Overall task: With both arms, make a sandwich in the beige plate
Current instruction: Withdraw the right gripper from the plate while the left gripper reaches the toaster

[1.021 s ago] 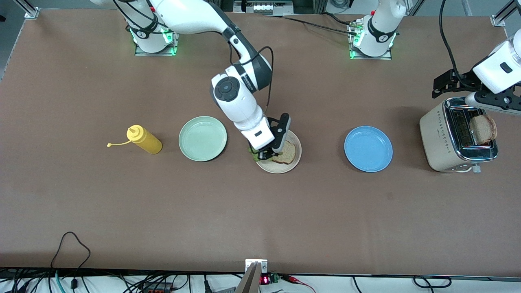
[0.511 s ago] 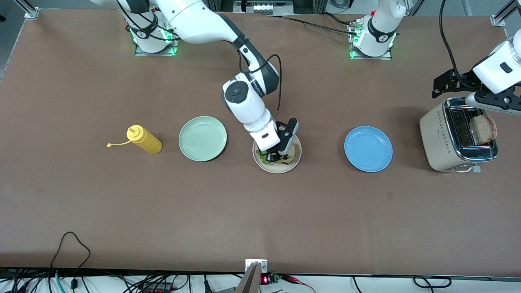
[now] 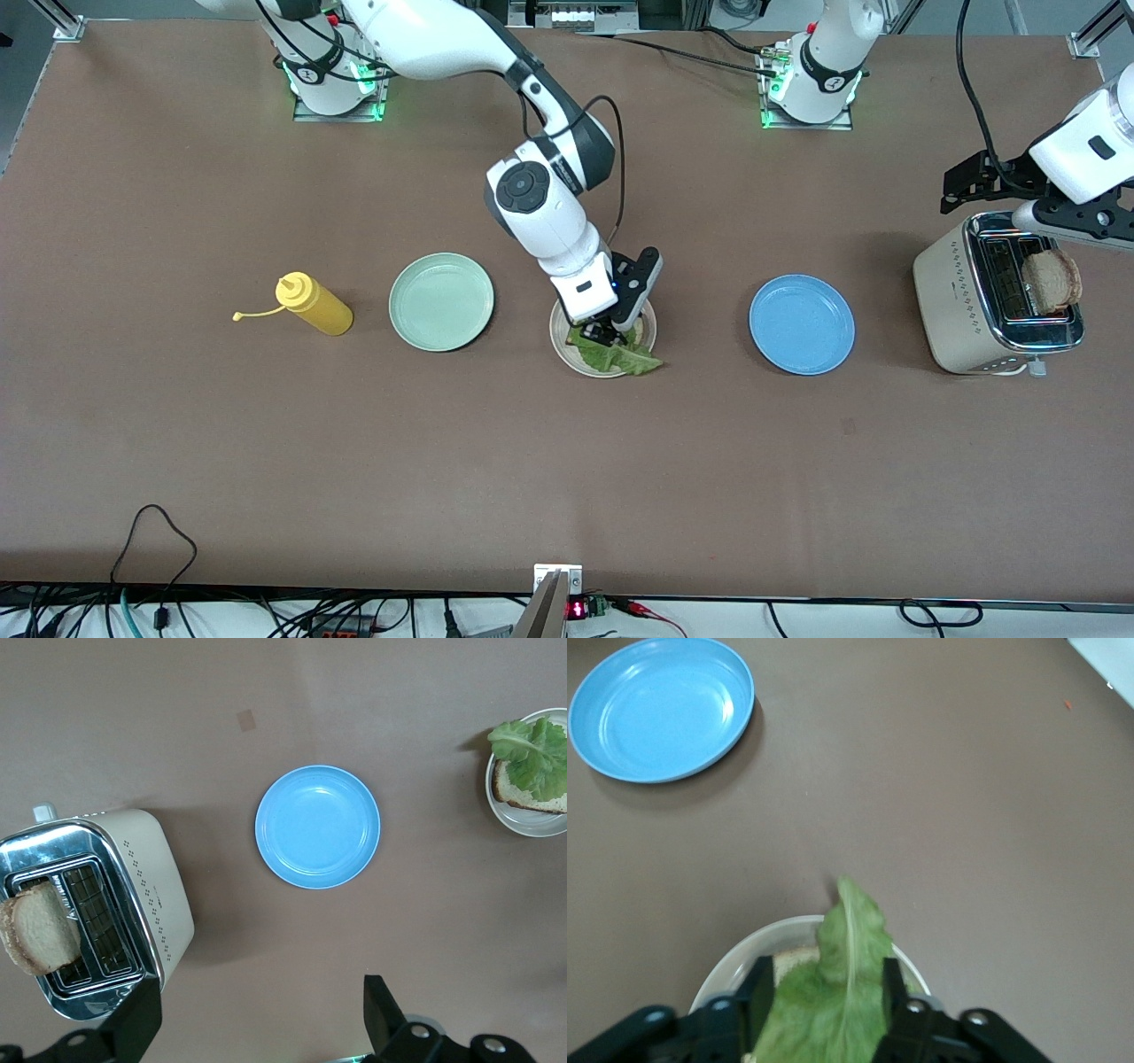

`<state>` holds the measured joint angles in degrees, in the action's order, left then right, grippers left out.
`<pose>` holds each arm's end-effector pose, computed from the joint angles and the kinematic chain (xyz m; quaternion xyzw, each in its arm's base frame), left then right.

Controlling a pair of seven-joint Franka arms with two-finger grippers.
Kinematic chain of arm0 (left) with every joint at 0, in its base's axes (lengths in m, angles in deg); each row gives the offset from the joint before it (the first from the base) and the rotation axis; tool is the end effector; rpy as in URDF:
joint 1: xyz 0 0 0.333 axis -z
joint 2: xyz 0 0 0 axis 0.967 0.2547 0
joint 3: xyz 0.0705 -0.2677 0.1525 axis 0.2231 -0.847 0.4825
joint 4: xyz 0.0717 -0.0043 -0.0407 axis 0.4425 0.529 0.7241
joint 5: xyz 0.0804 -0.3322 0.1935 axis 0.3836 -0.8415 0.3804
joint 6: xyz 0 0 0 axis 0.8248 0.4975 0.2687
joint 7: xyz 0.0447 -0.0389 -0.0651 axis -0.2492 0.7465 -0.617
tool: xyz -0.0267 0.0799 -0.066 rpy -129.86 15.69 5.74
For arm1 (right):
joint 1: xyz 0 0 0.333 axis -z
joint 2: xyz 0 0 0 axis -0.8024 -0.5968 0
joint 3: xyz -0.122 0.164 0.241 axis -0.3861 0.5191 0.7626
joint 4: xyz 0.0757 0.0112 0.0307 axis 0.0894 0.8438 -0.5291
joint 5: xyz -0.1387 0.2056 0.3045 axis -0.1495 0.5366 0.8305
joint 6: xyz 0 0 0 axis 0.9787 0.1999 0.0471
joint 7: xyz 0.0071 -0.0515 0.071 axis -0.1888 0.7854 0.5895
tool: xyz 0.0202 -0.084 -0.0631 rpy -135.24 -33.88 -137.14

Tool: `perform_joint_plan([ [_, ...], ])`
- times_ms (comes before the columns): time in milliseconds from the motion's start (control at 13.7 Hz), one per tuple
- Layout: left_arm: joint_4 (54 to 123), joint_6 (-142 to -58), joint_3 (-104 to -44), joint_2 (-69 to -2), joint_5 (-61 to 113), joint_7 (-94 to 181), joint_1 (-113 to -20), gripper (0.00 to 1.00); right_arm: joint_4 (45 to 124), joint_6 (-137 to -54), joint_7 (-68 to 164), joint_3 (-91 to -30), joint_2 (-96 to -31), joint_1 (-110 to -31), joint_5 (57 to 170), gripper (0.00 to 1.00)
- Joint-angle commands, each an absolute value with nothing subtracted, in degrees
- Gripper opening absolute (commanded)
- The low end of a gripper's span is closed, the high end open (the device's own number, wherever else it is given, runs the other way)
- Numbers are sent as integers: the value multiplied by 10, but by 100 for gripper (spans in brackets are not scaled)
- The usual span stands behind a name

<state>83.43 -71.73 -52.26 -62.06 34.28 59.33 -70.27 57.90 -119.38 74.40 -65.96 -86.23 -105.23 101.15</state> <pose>0.5437 -0.0144 0.5952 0.9945 -0.0945 -0.0445 0.0067 0.5624 0.5453 0.3264 -0.8385 -0.4989 -0.1829 0.1205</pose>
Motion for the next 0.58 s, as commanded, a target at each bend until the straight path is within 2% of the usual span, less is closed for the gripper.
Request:
perform_joint_plan([
  [0,836,-712,-522,-624,335,588,-704,100,590,-1077,693,-703,-789,-1054,1015,100],
  [219,836,-712,-522,-624,335,588,-704,100,589,-968,670,-770,-750,-1055,997,100],
  [511,833,-696,-516,-607,340,586,-705,100,589,-870,656,-861,-713,-1057,994,100],
])
